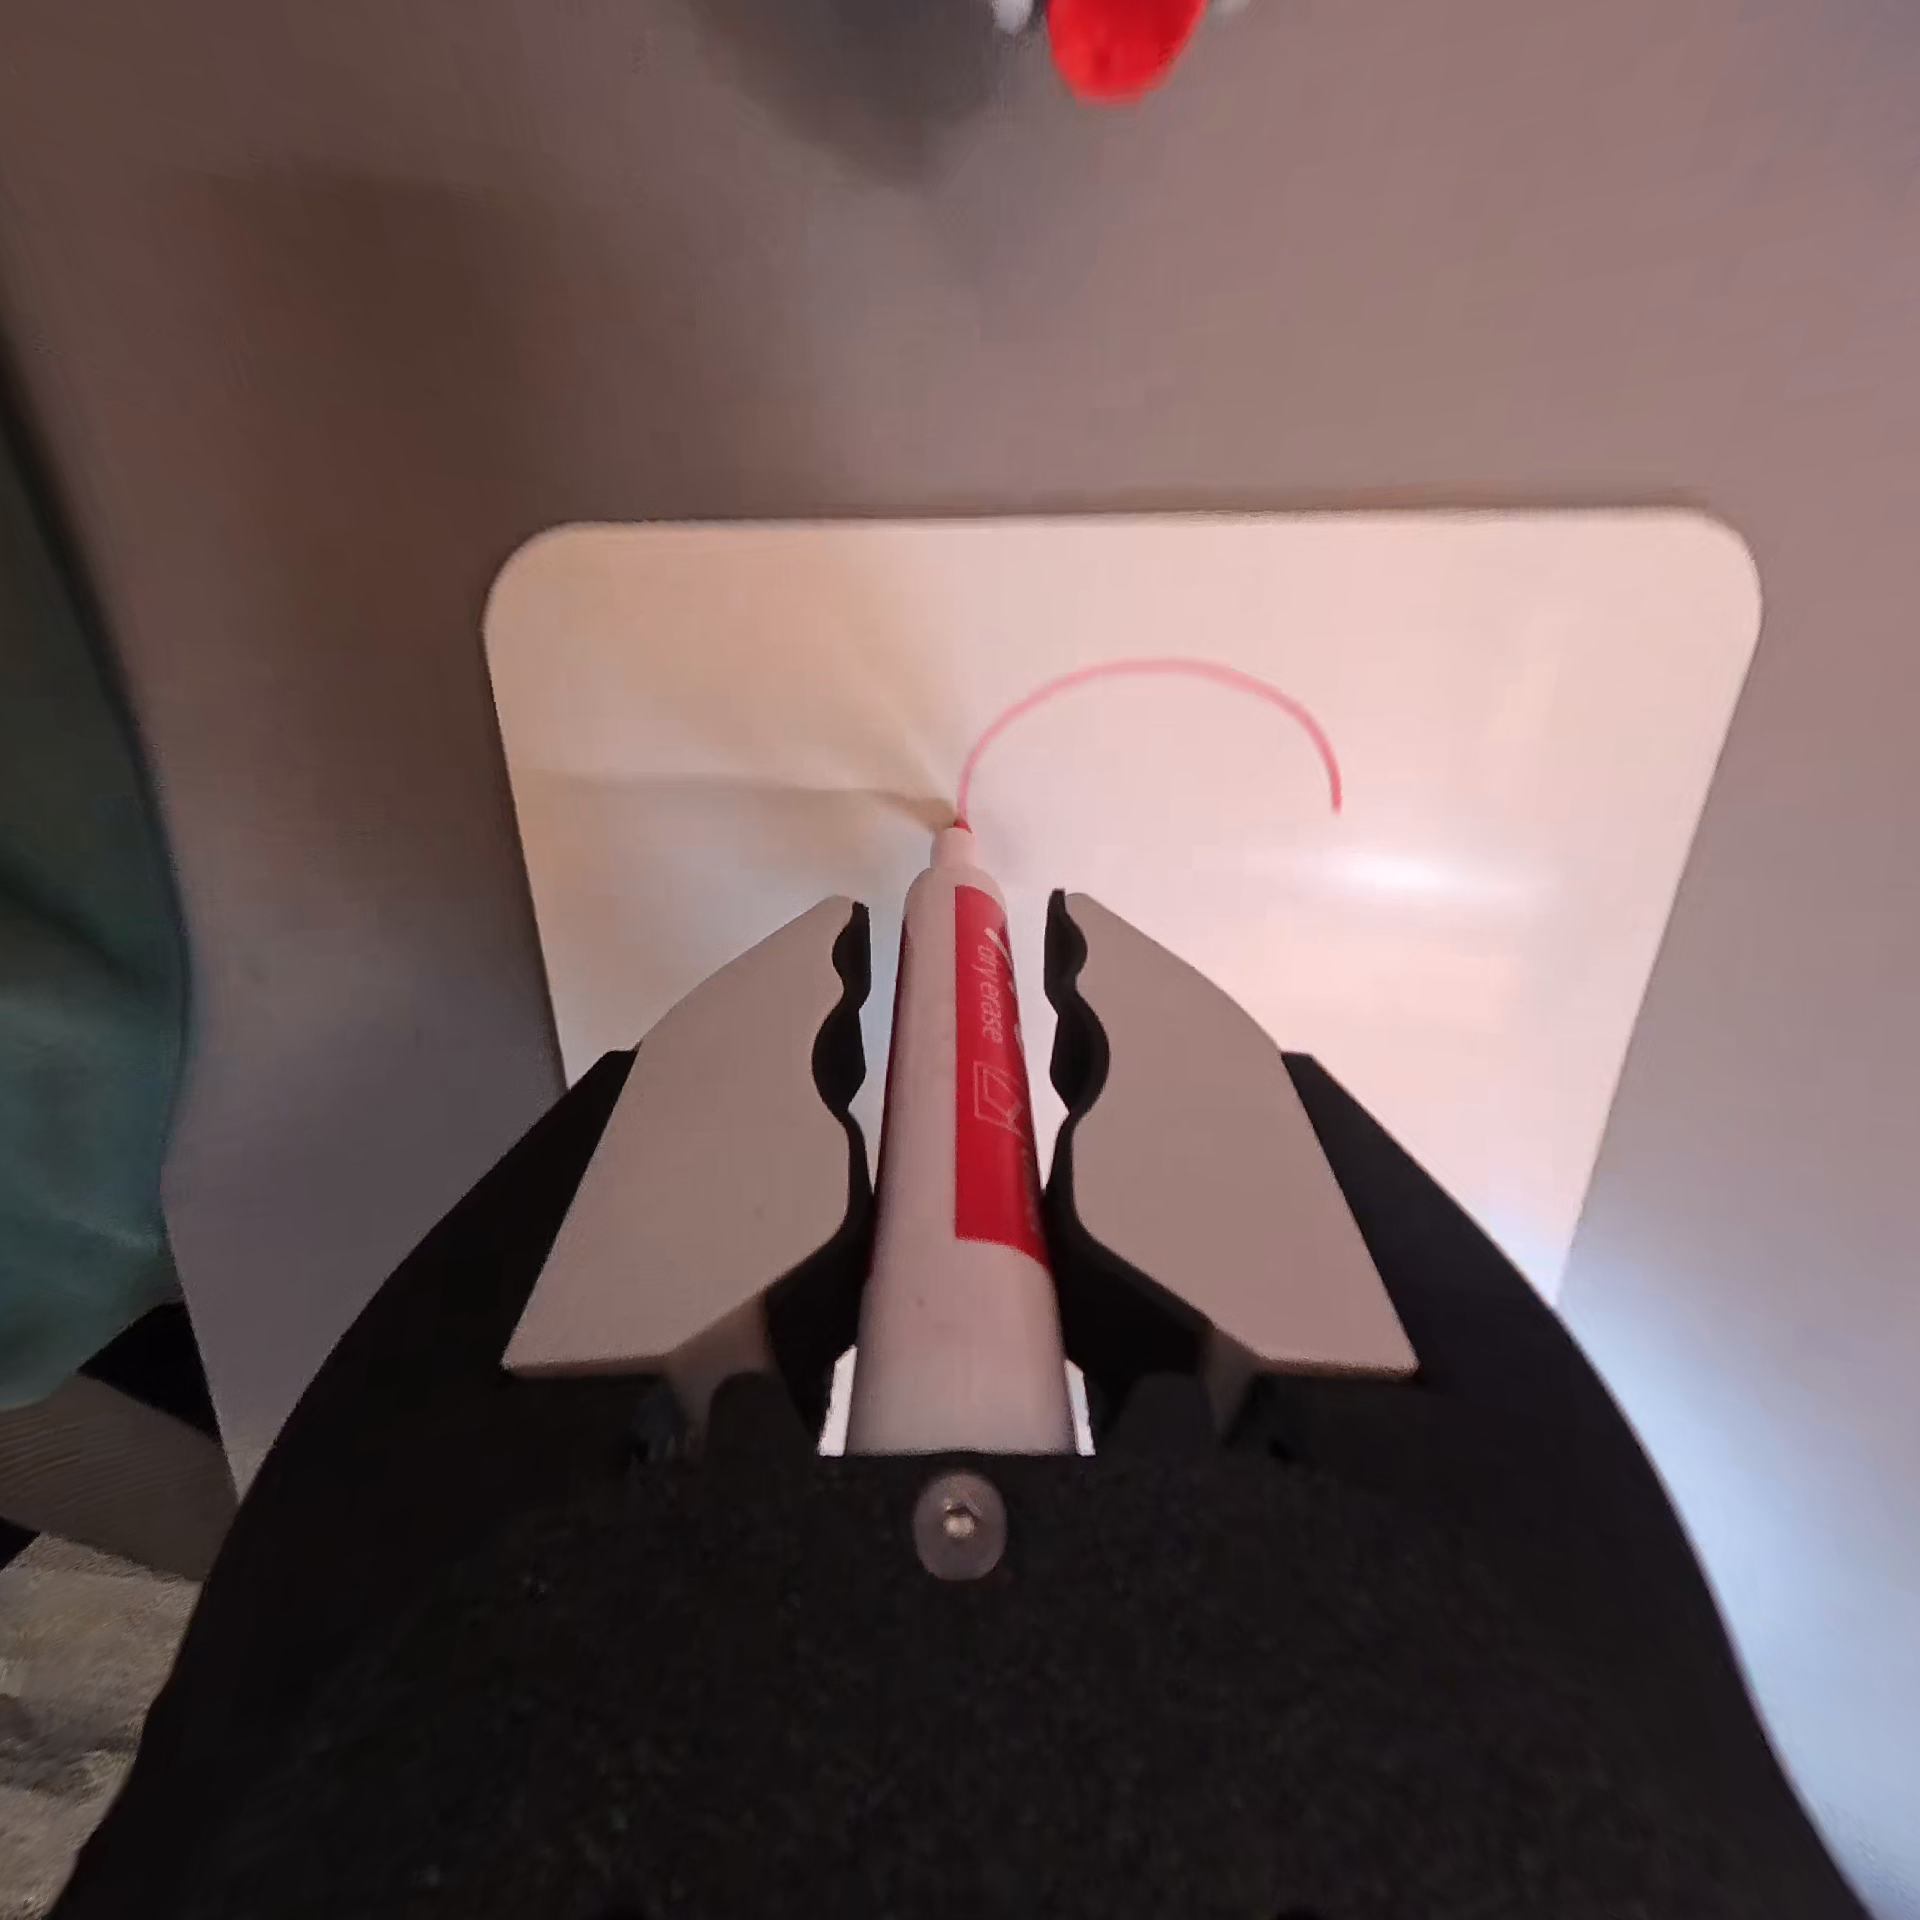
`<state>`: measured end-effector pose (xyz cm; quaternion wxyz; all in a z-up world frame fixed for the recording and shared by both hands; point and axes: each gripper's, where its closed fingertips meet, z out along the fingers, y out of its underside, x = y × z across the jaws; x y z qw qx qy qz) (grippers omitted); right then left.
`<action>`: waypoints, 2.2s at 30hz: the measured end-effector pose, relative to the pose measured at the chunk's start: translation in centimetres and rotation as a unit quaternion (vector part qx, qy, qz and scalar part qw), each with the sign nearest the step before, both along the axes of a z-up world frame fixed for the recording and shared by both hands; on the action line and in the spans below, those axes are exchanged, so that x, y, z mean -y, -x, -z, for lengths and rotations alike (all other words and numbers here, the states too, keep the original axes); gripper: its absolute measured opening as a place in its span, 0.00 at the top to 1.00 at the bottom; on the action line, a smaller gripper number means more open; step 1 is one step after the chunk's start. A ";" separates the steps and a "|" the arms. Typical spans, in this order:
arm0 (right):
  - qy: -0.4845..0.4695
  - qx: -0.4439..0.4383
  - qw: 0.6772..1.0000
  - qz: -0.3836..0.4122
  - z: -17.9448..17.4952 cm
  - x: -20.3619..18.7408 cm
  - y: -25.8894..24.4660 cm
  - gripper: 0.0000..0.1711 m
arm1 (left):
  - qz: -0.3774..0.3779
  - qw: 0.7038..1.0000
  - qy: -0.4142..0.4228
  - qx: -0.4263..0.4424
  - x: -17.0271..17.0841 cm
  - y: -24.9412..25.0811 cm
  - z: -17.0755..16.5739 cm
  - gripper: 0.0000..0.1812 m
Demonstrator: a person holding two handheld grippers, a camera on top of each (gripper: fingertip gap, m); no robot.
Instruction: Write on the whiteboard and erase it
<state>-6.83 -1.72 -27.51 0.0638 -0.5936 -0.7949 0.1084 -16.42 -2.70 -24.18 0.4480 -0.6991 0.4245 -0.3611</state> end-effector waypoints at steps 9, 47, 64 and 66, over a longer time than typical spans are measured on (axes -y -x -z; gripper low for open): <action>-0.048 -0.002 0.998 0.047 0.1 -6.6 -0.5 0.81 | -0.002 1.000 -0.010 -0.004 0.1 0.0 -0.2 0.91; -0.066 -0.041 0.990 0.119 0.1 -8.3 -2.8 0.81 | -0.012 1.000 -0.025 -0.007 -0.3 0.1 -0.2 0.91; -0.098 -0.062 0.985 0.126 -1.4 -6.7 -3.2 0.81 | -0.012 0.999 -0.034 -0.015 -0.2 0.0 -0.1 0.91; -0.100 -0.062 0.984 0.134 -1.1 -8.0 -3.0 0.81 | -0.013 0.999 -0.033 -0.015 -0.2 0.0 -0.1 0.91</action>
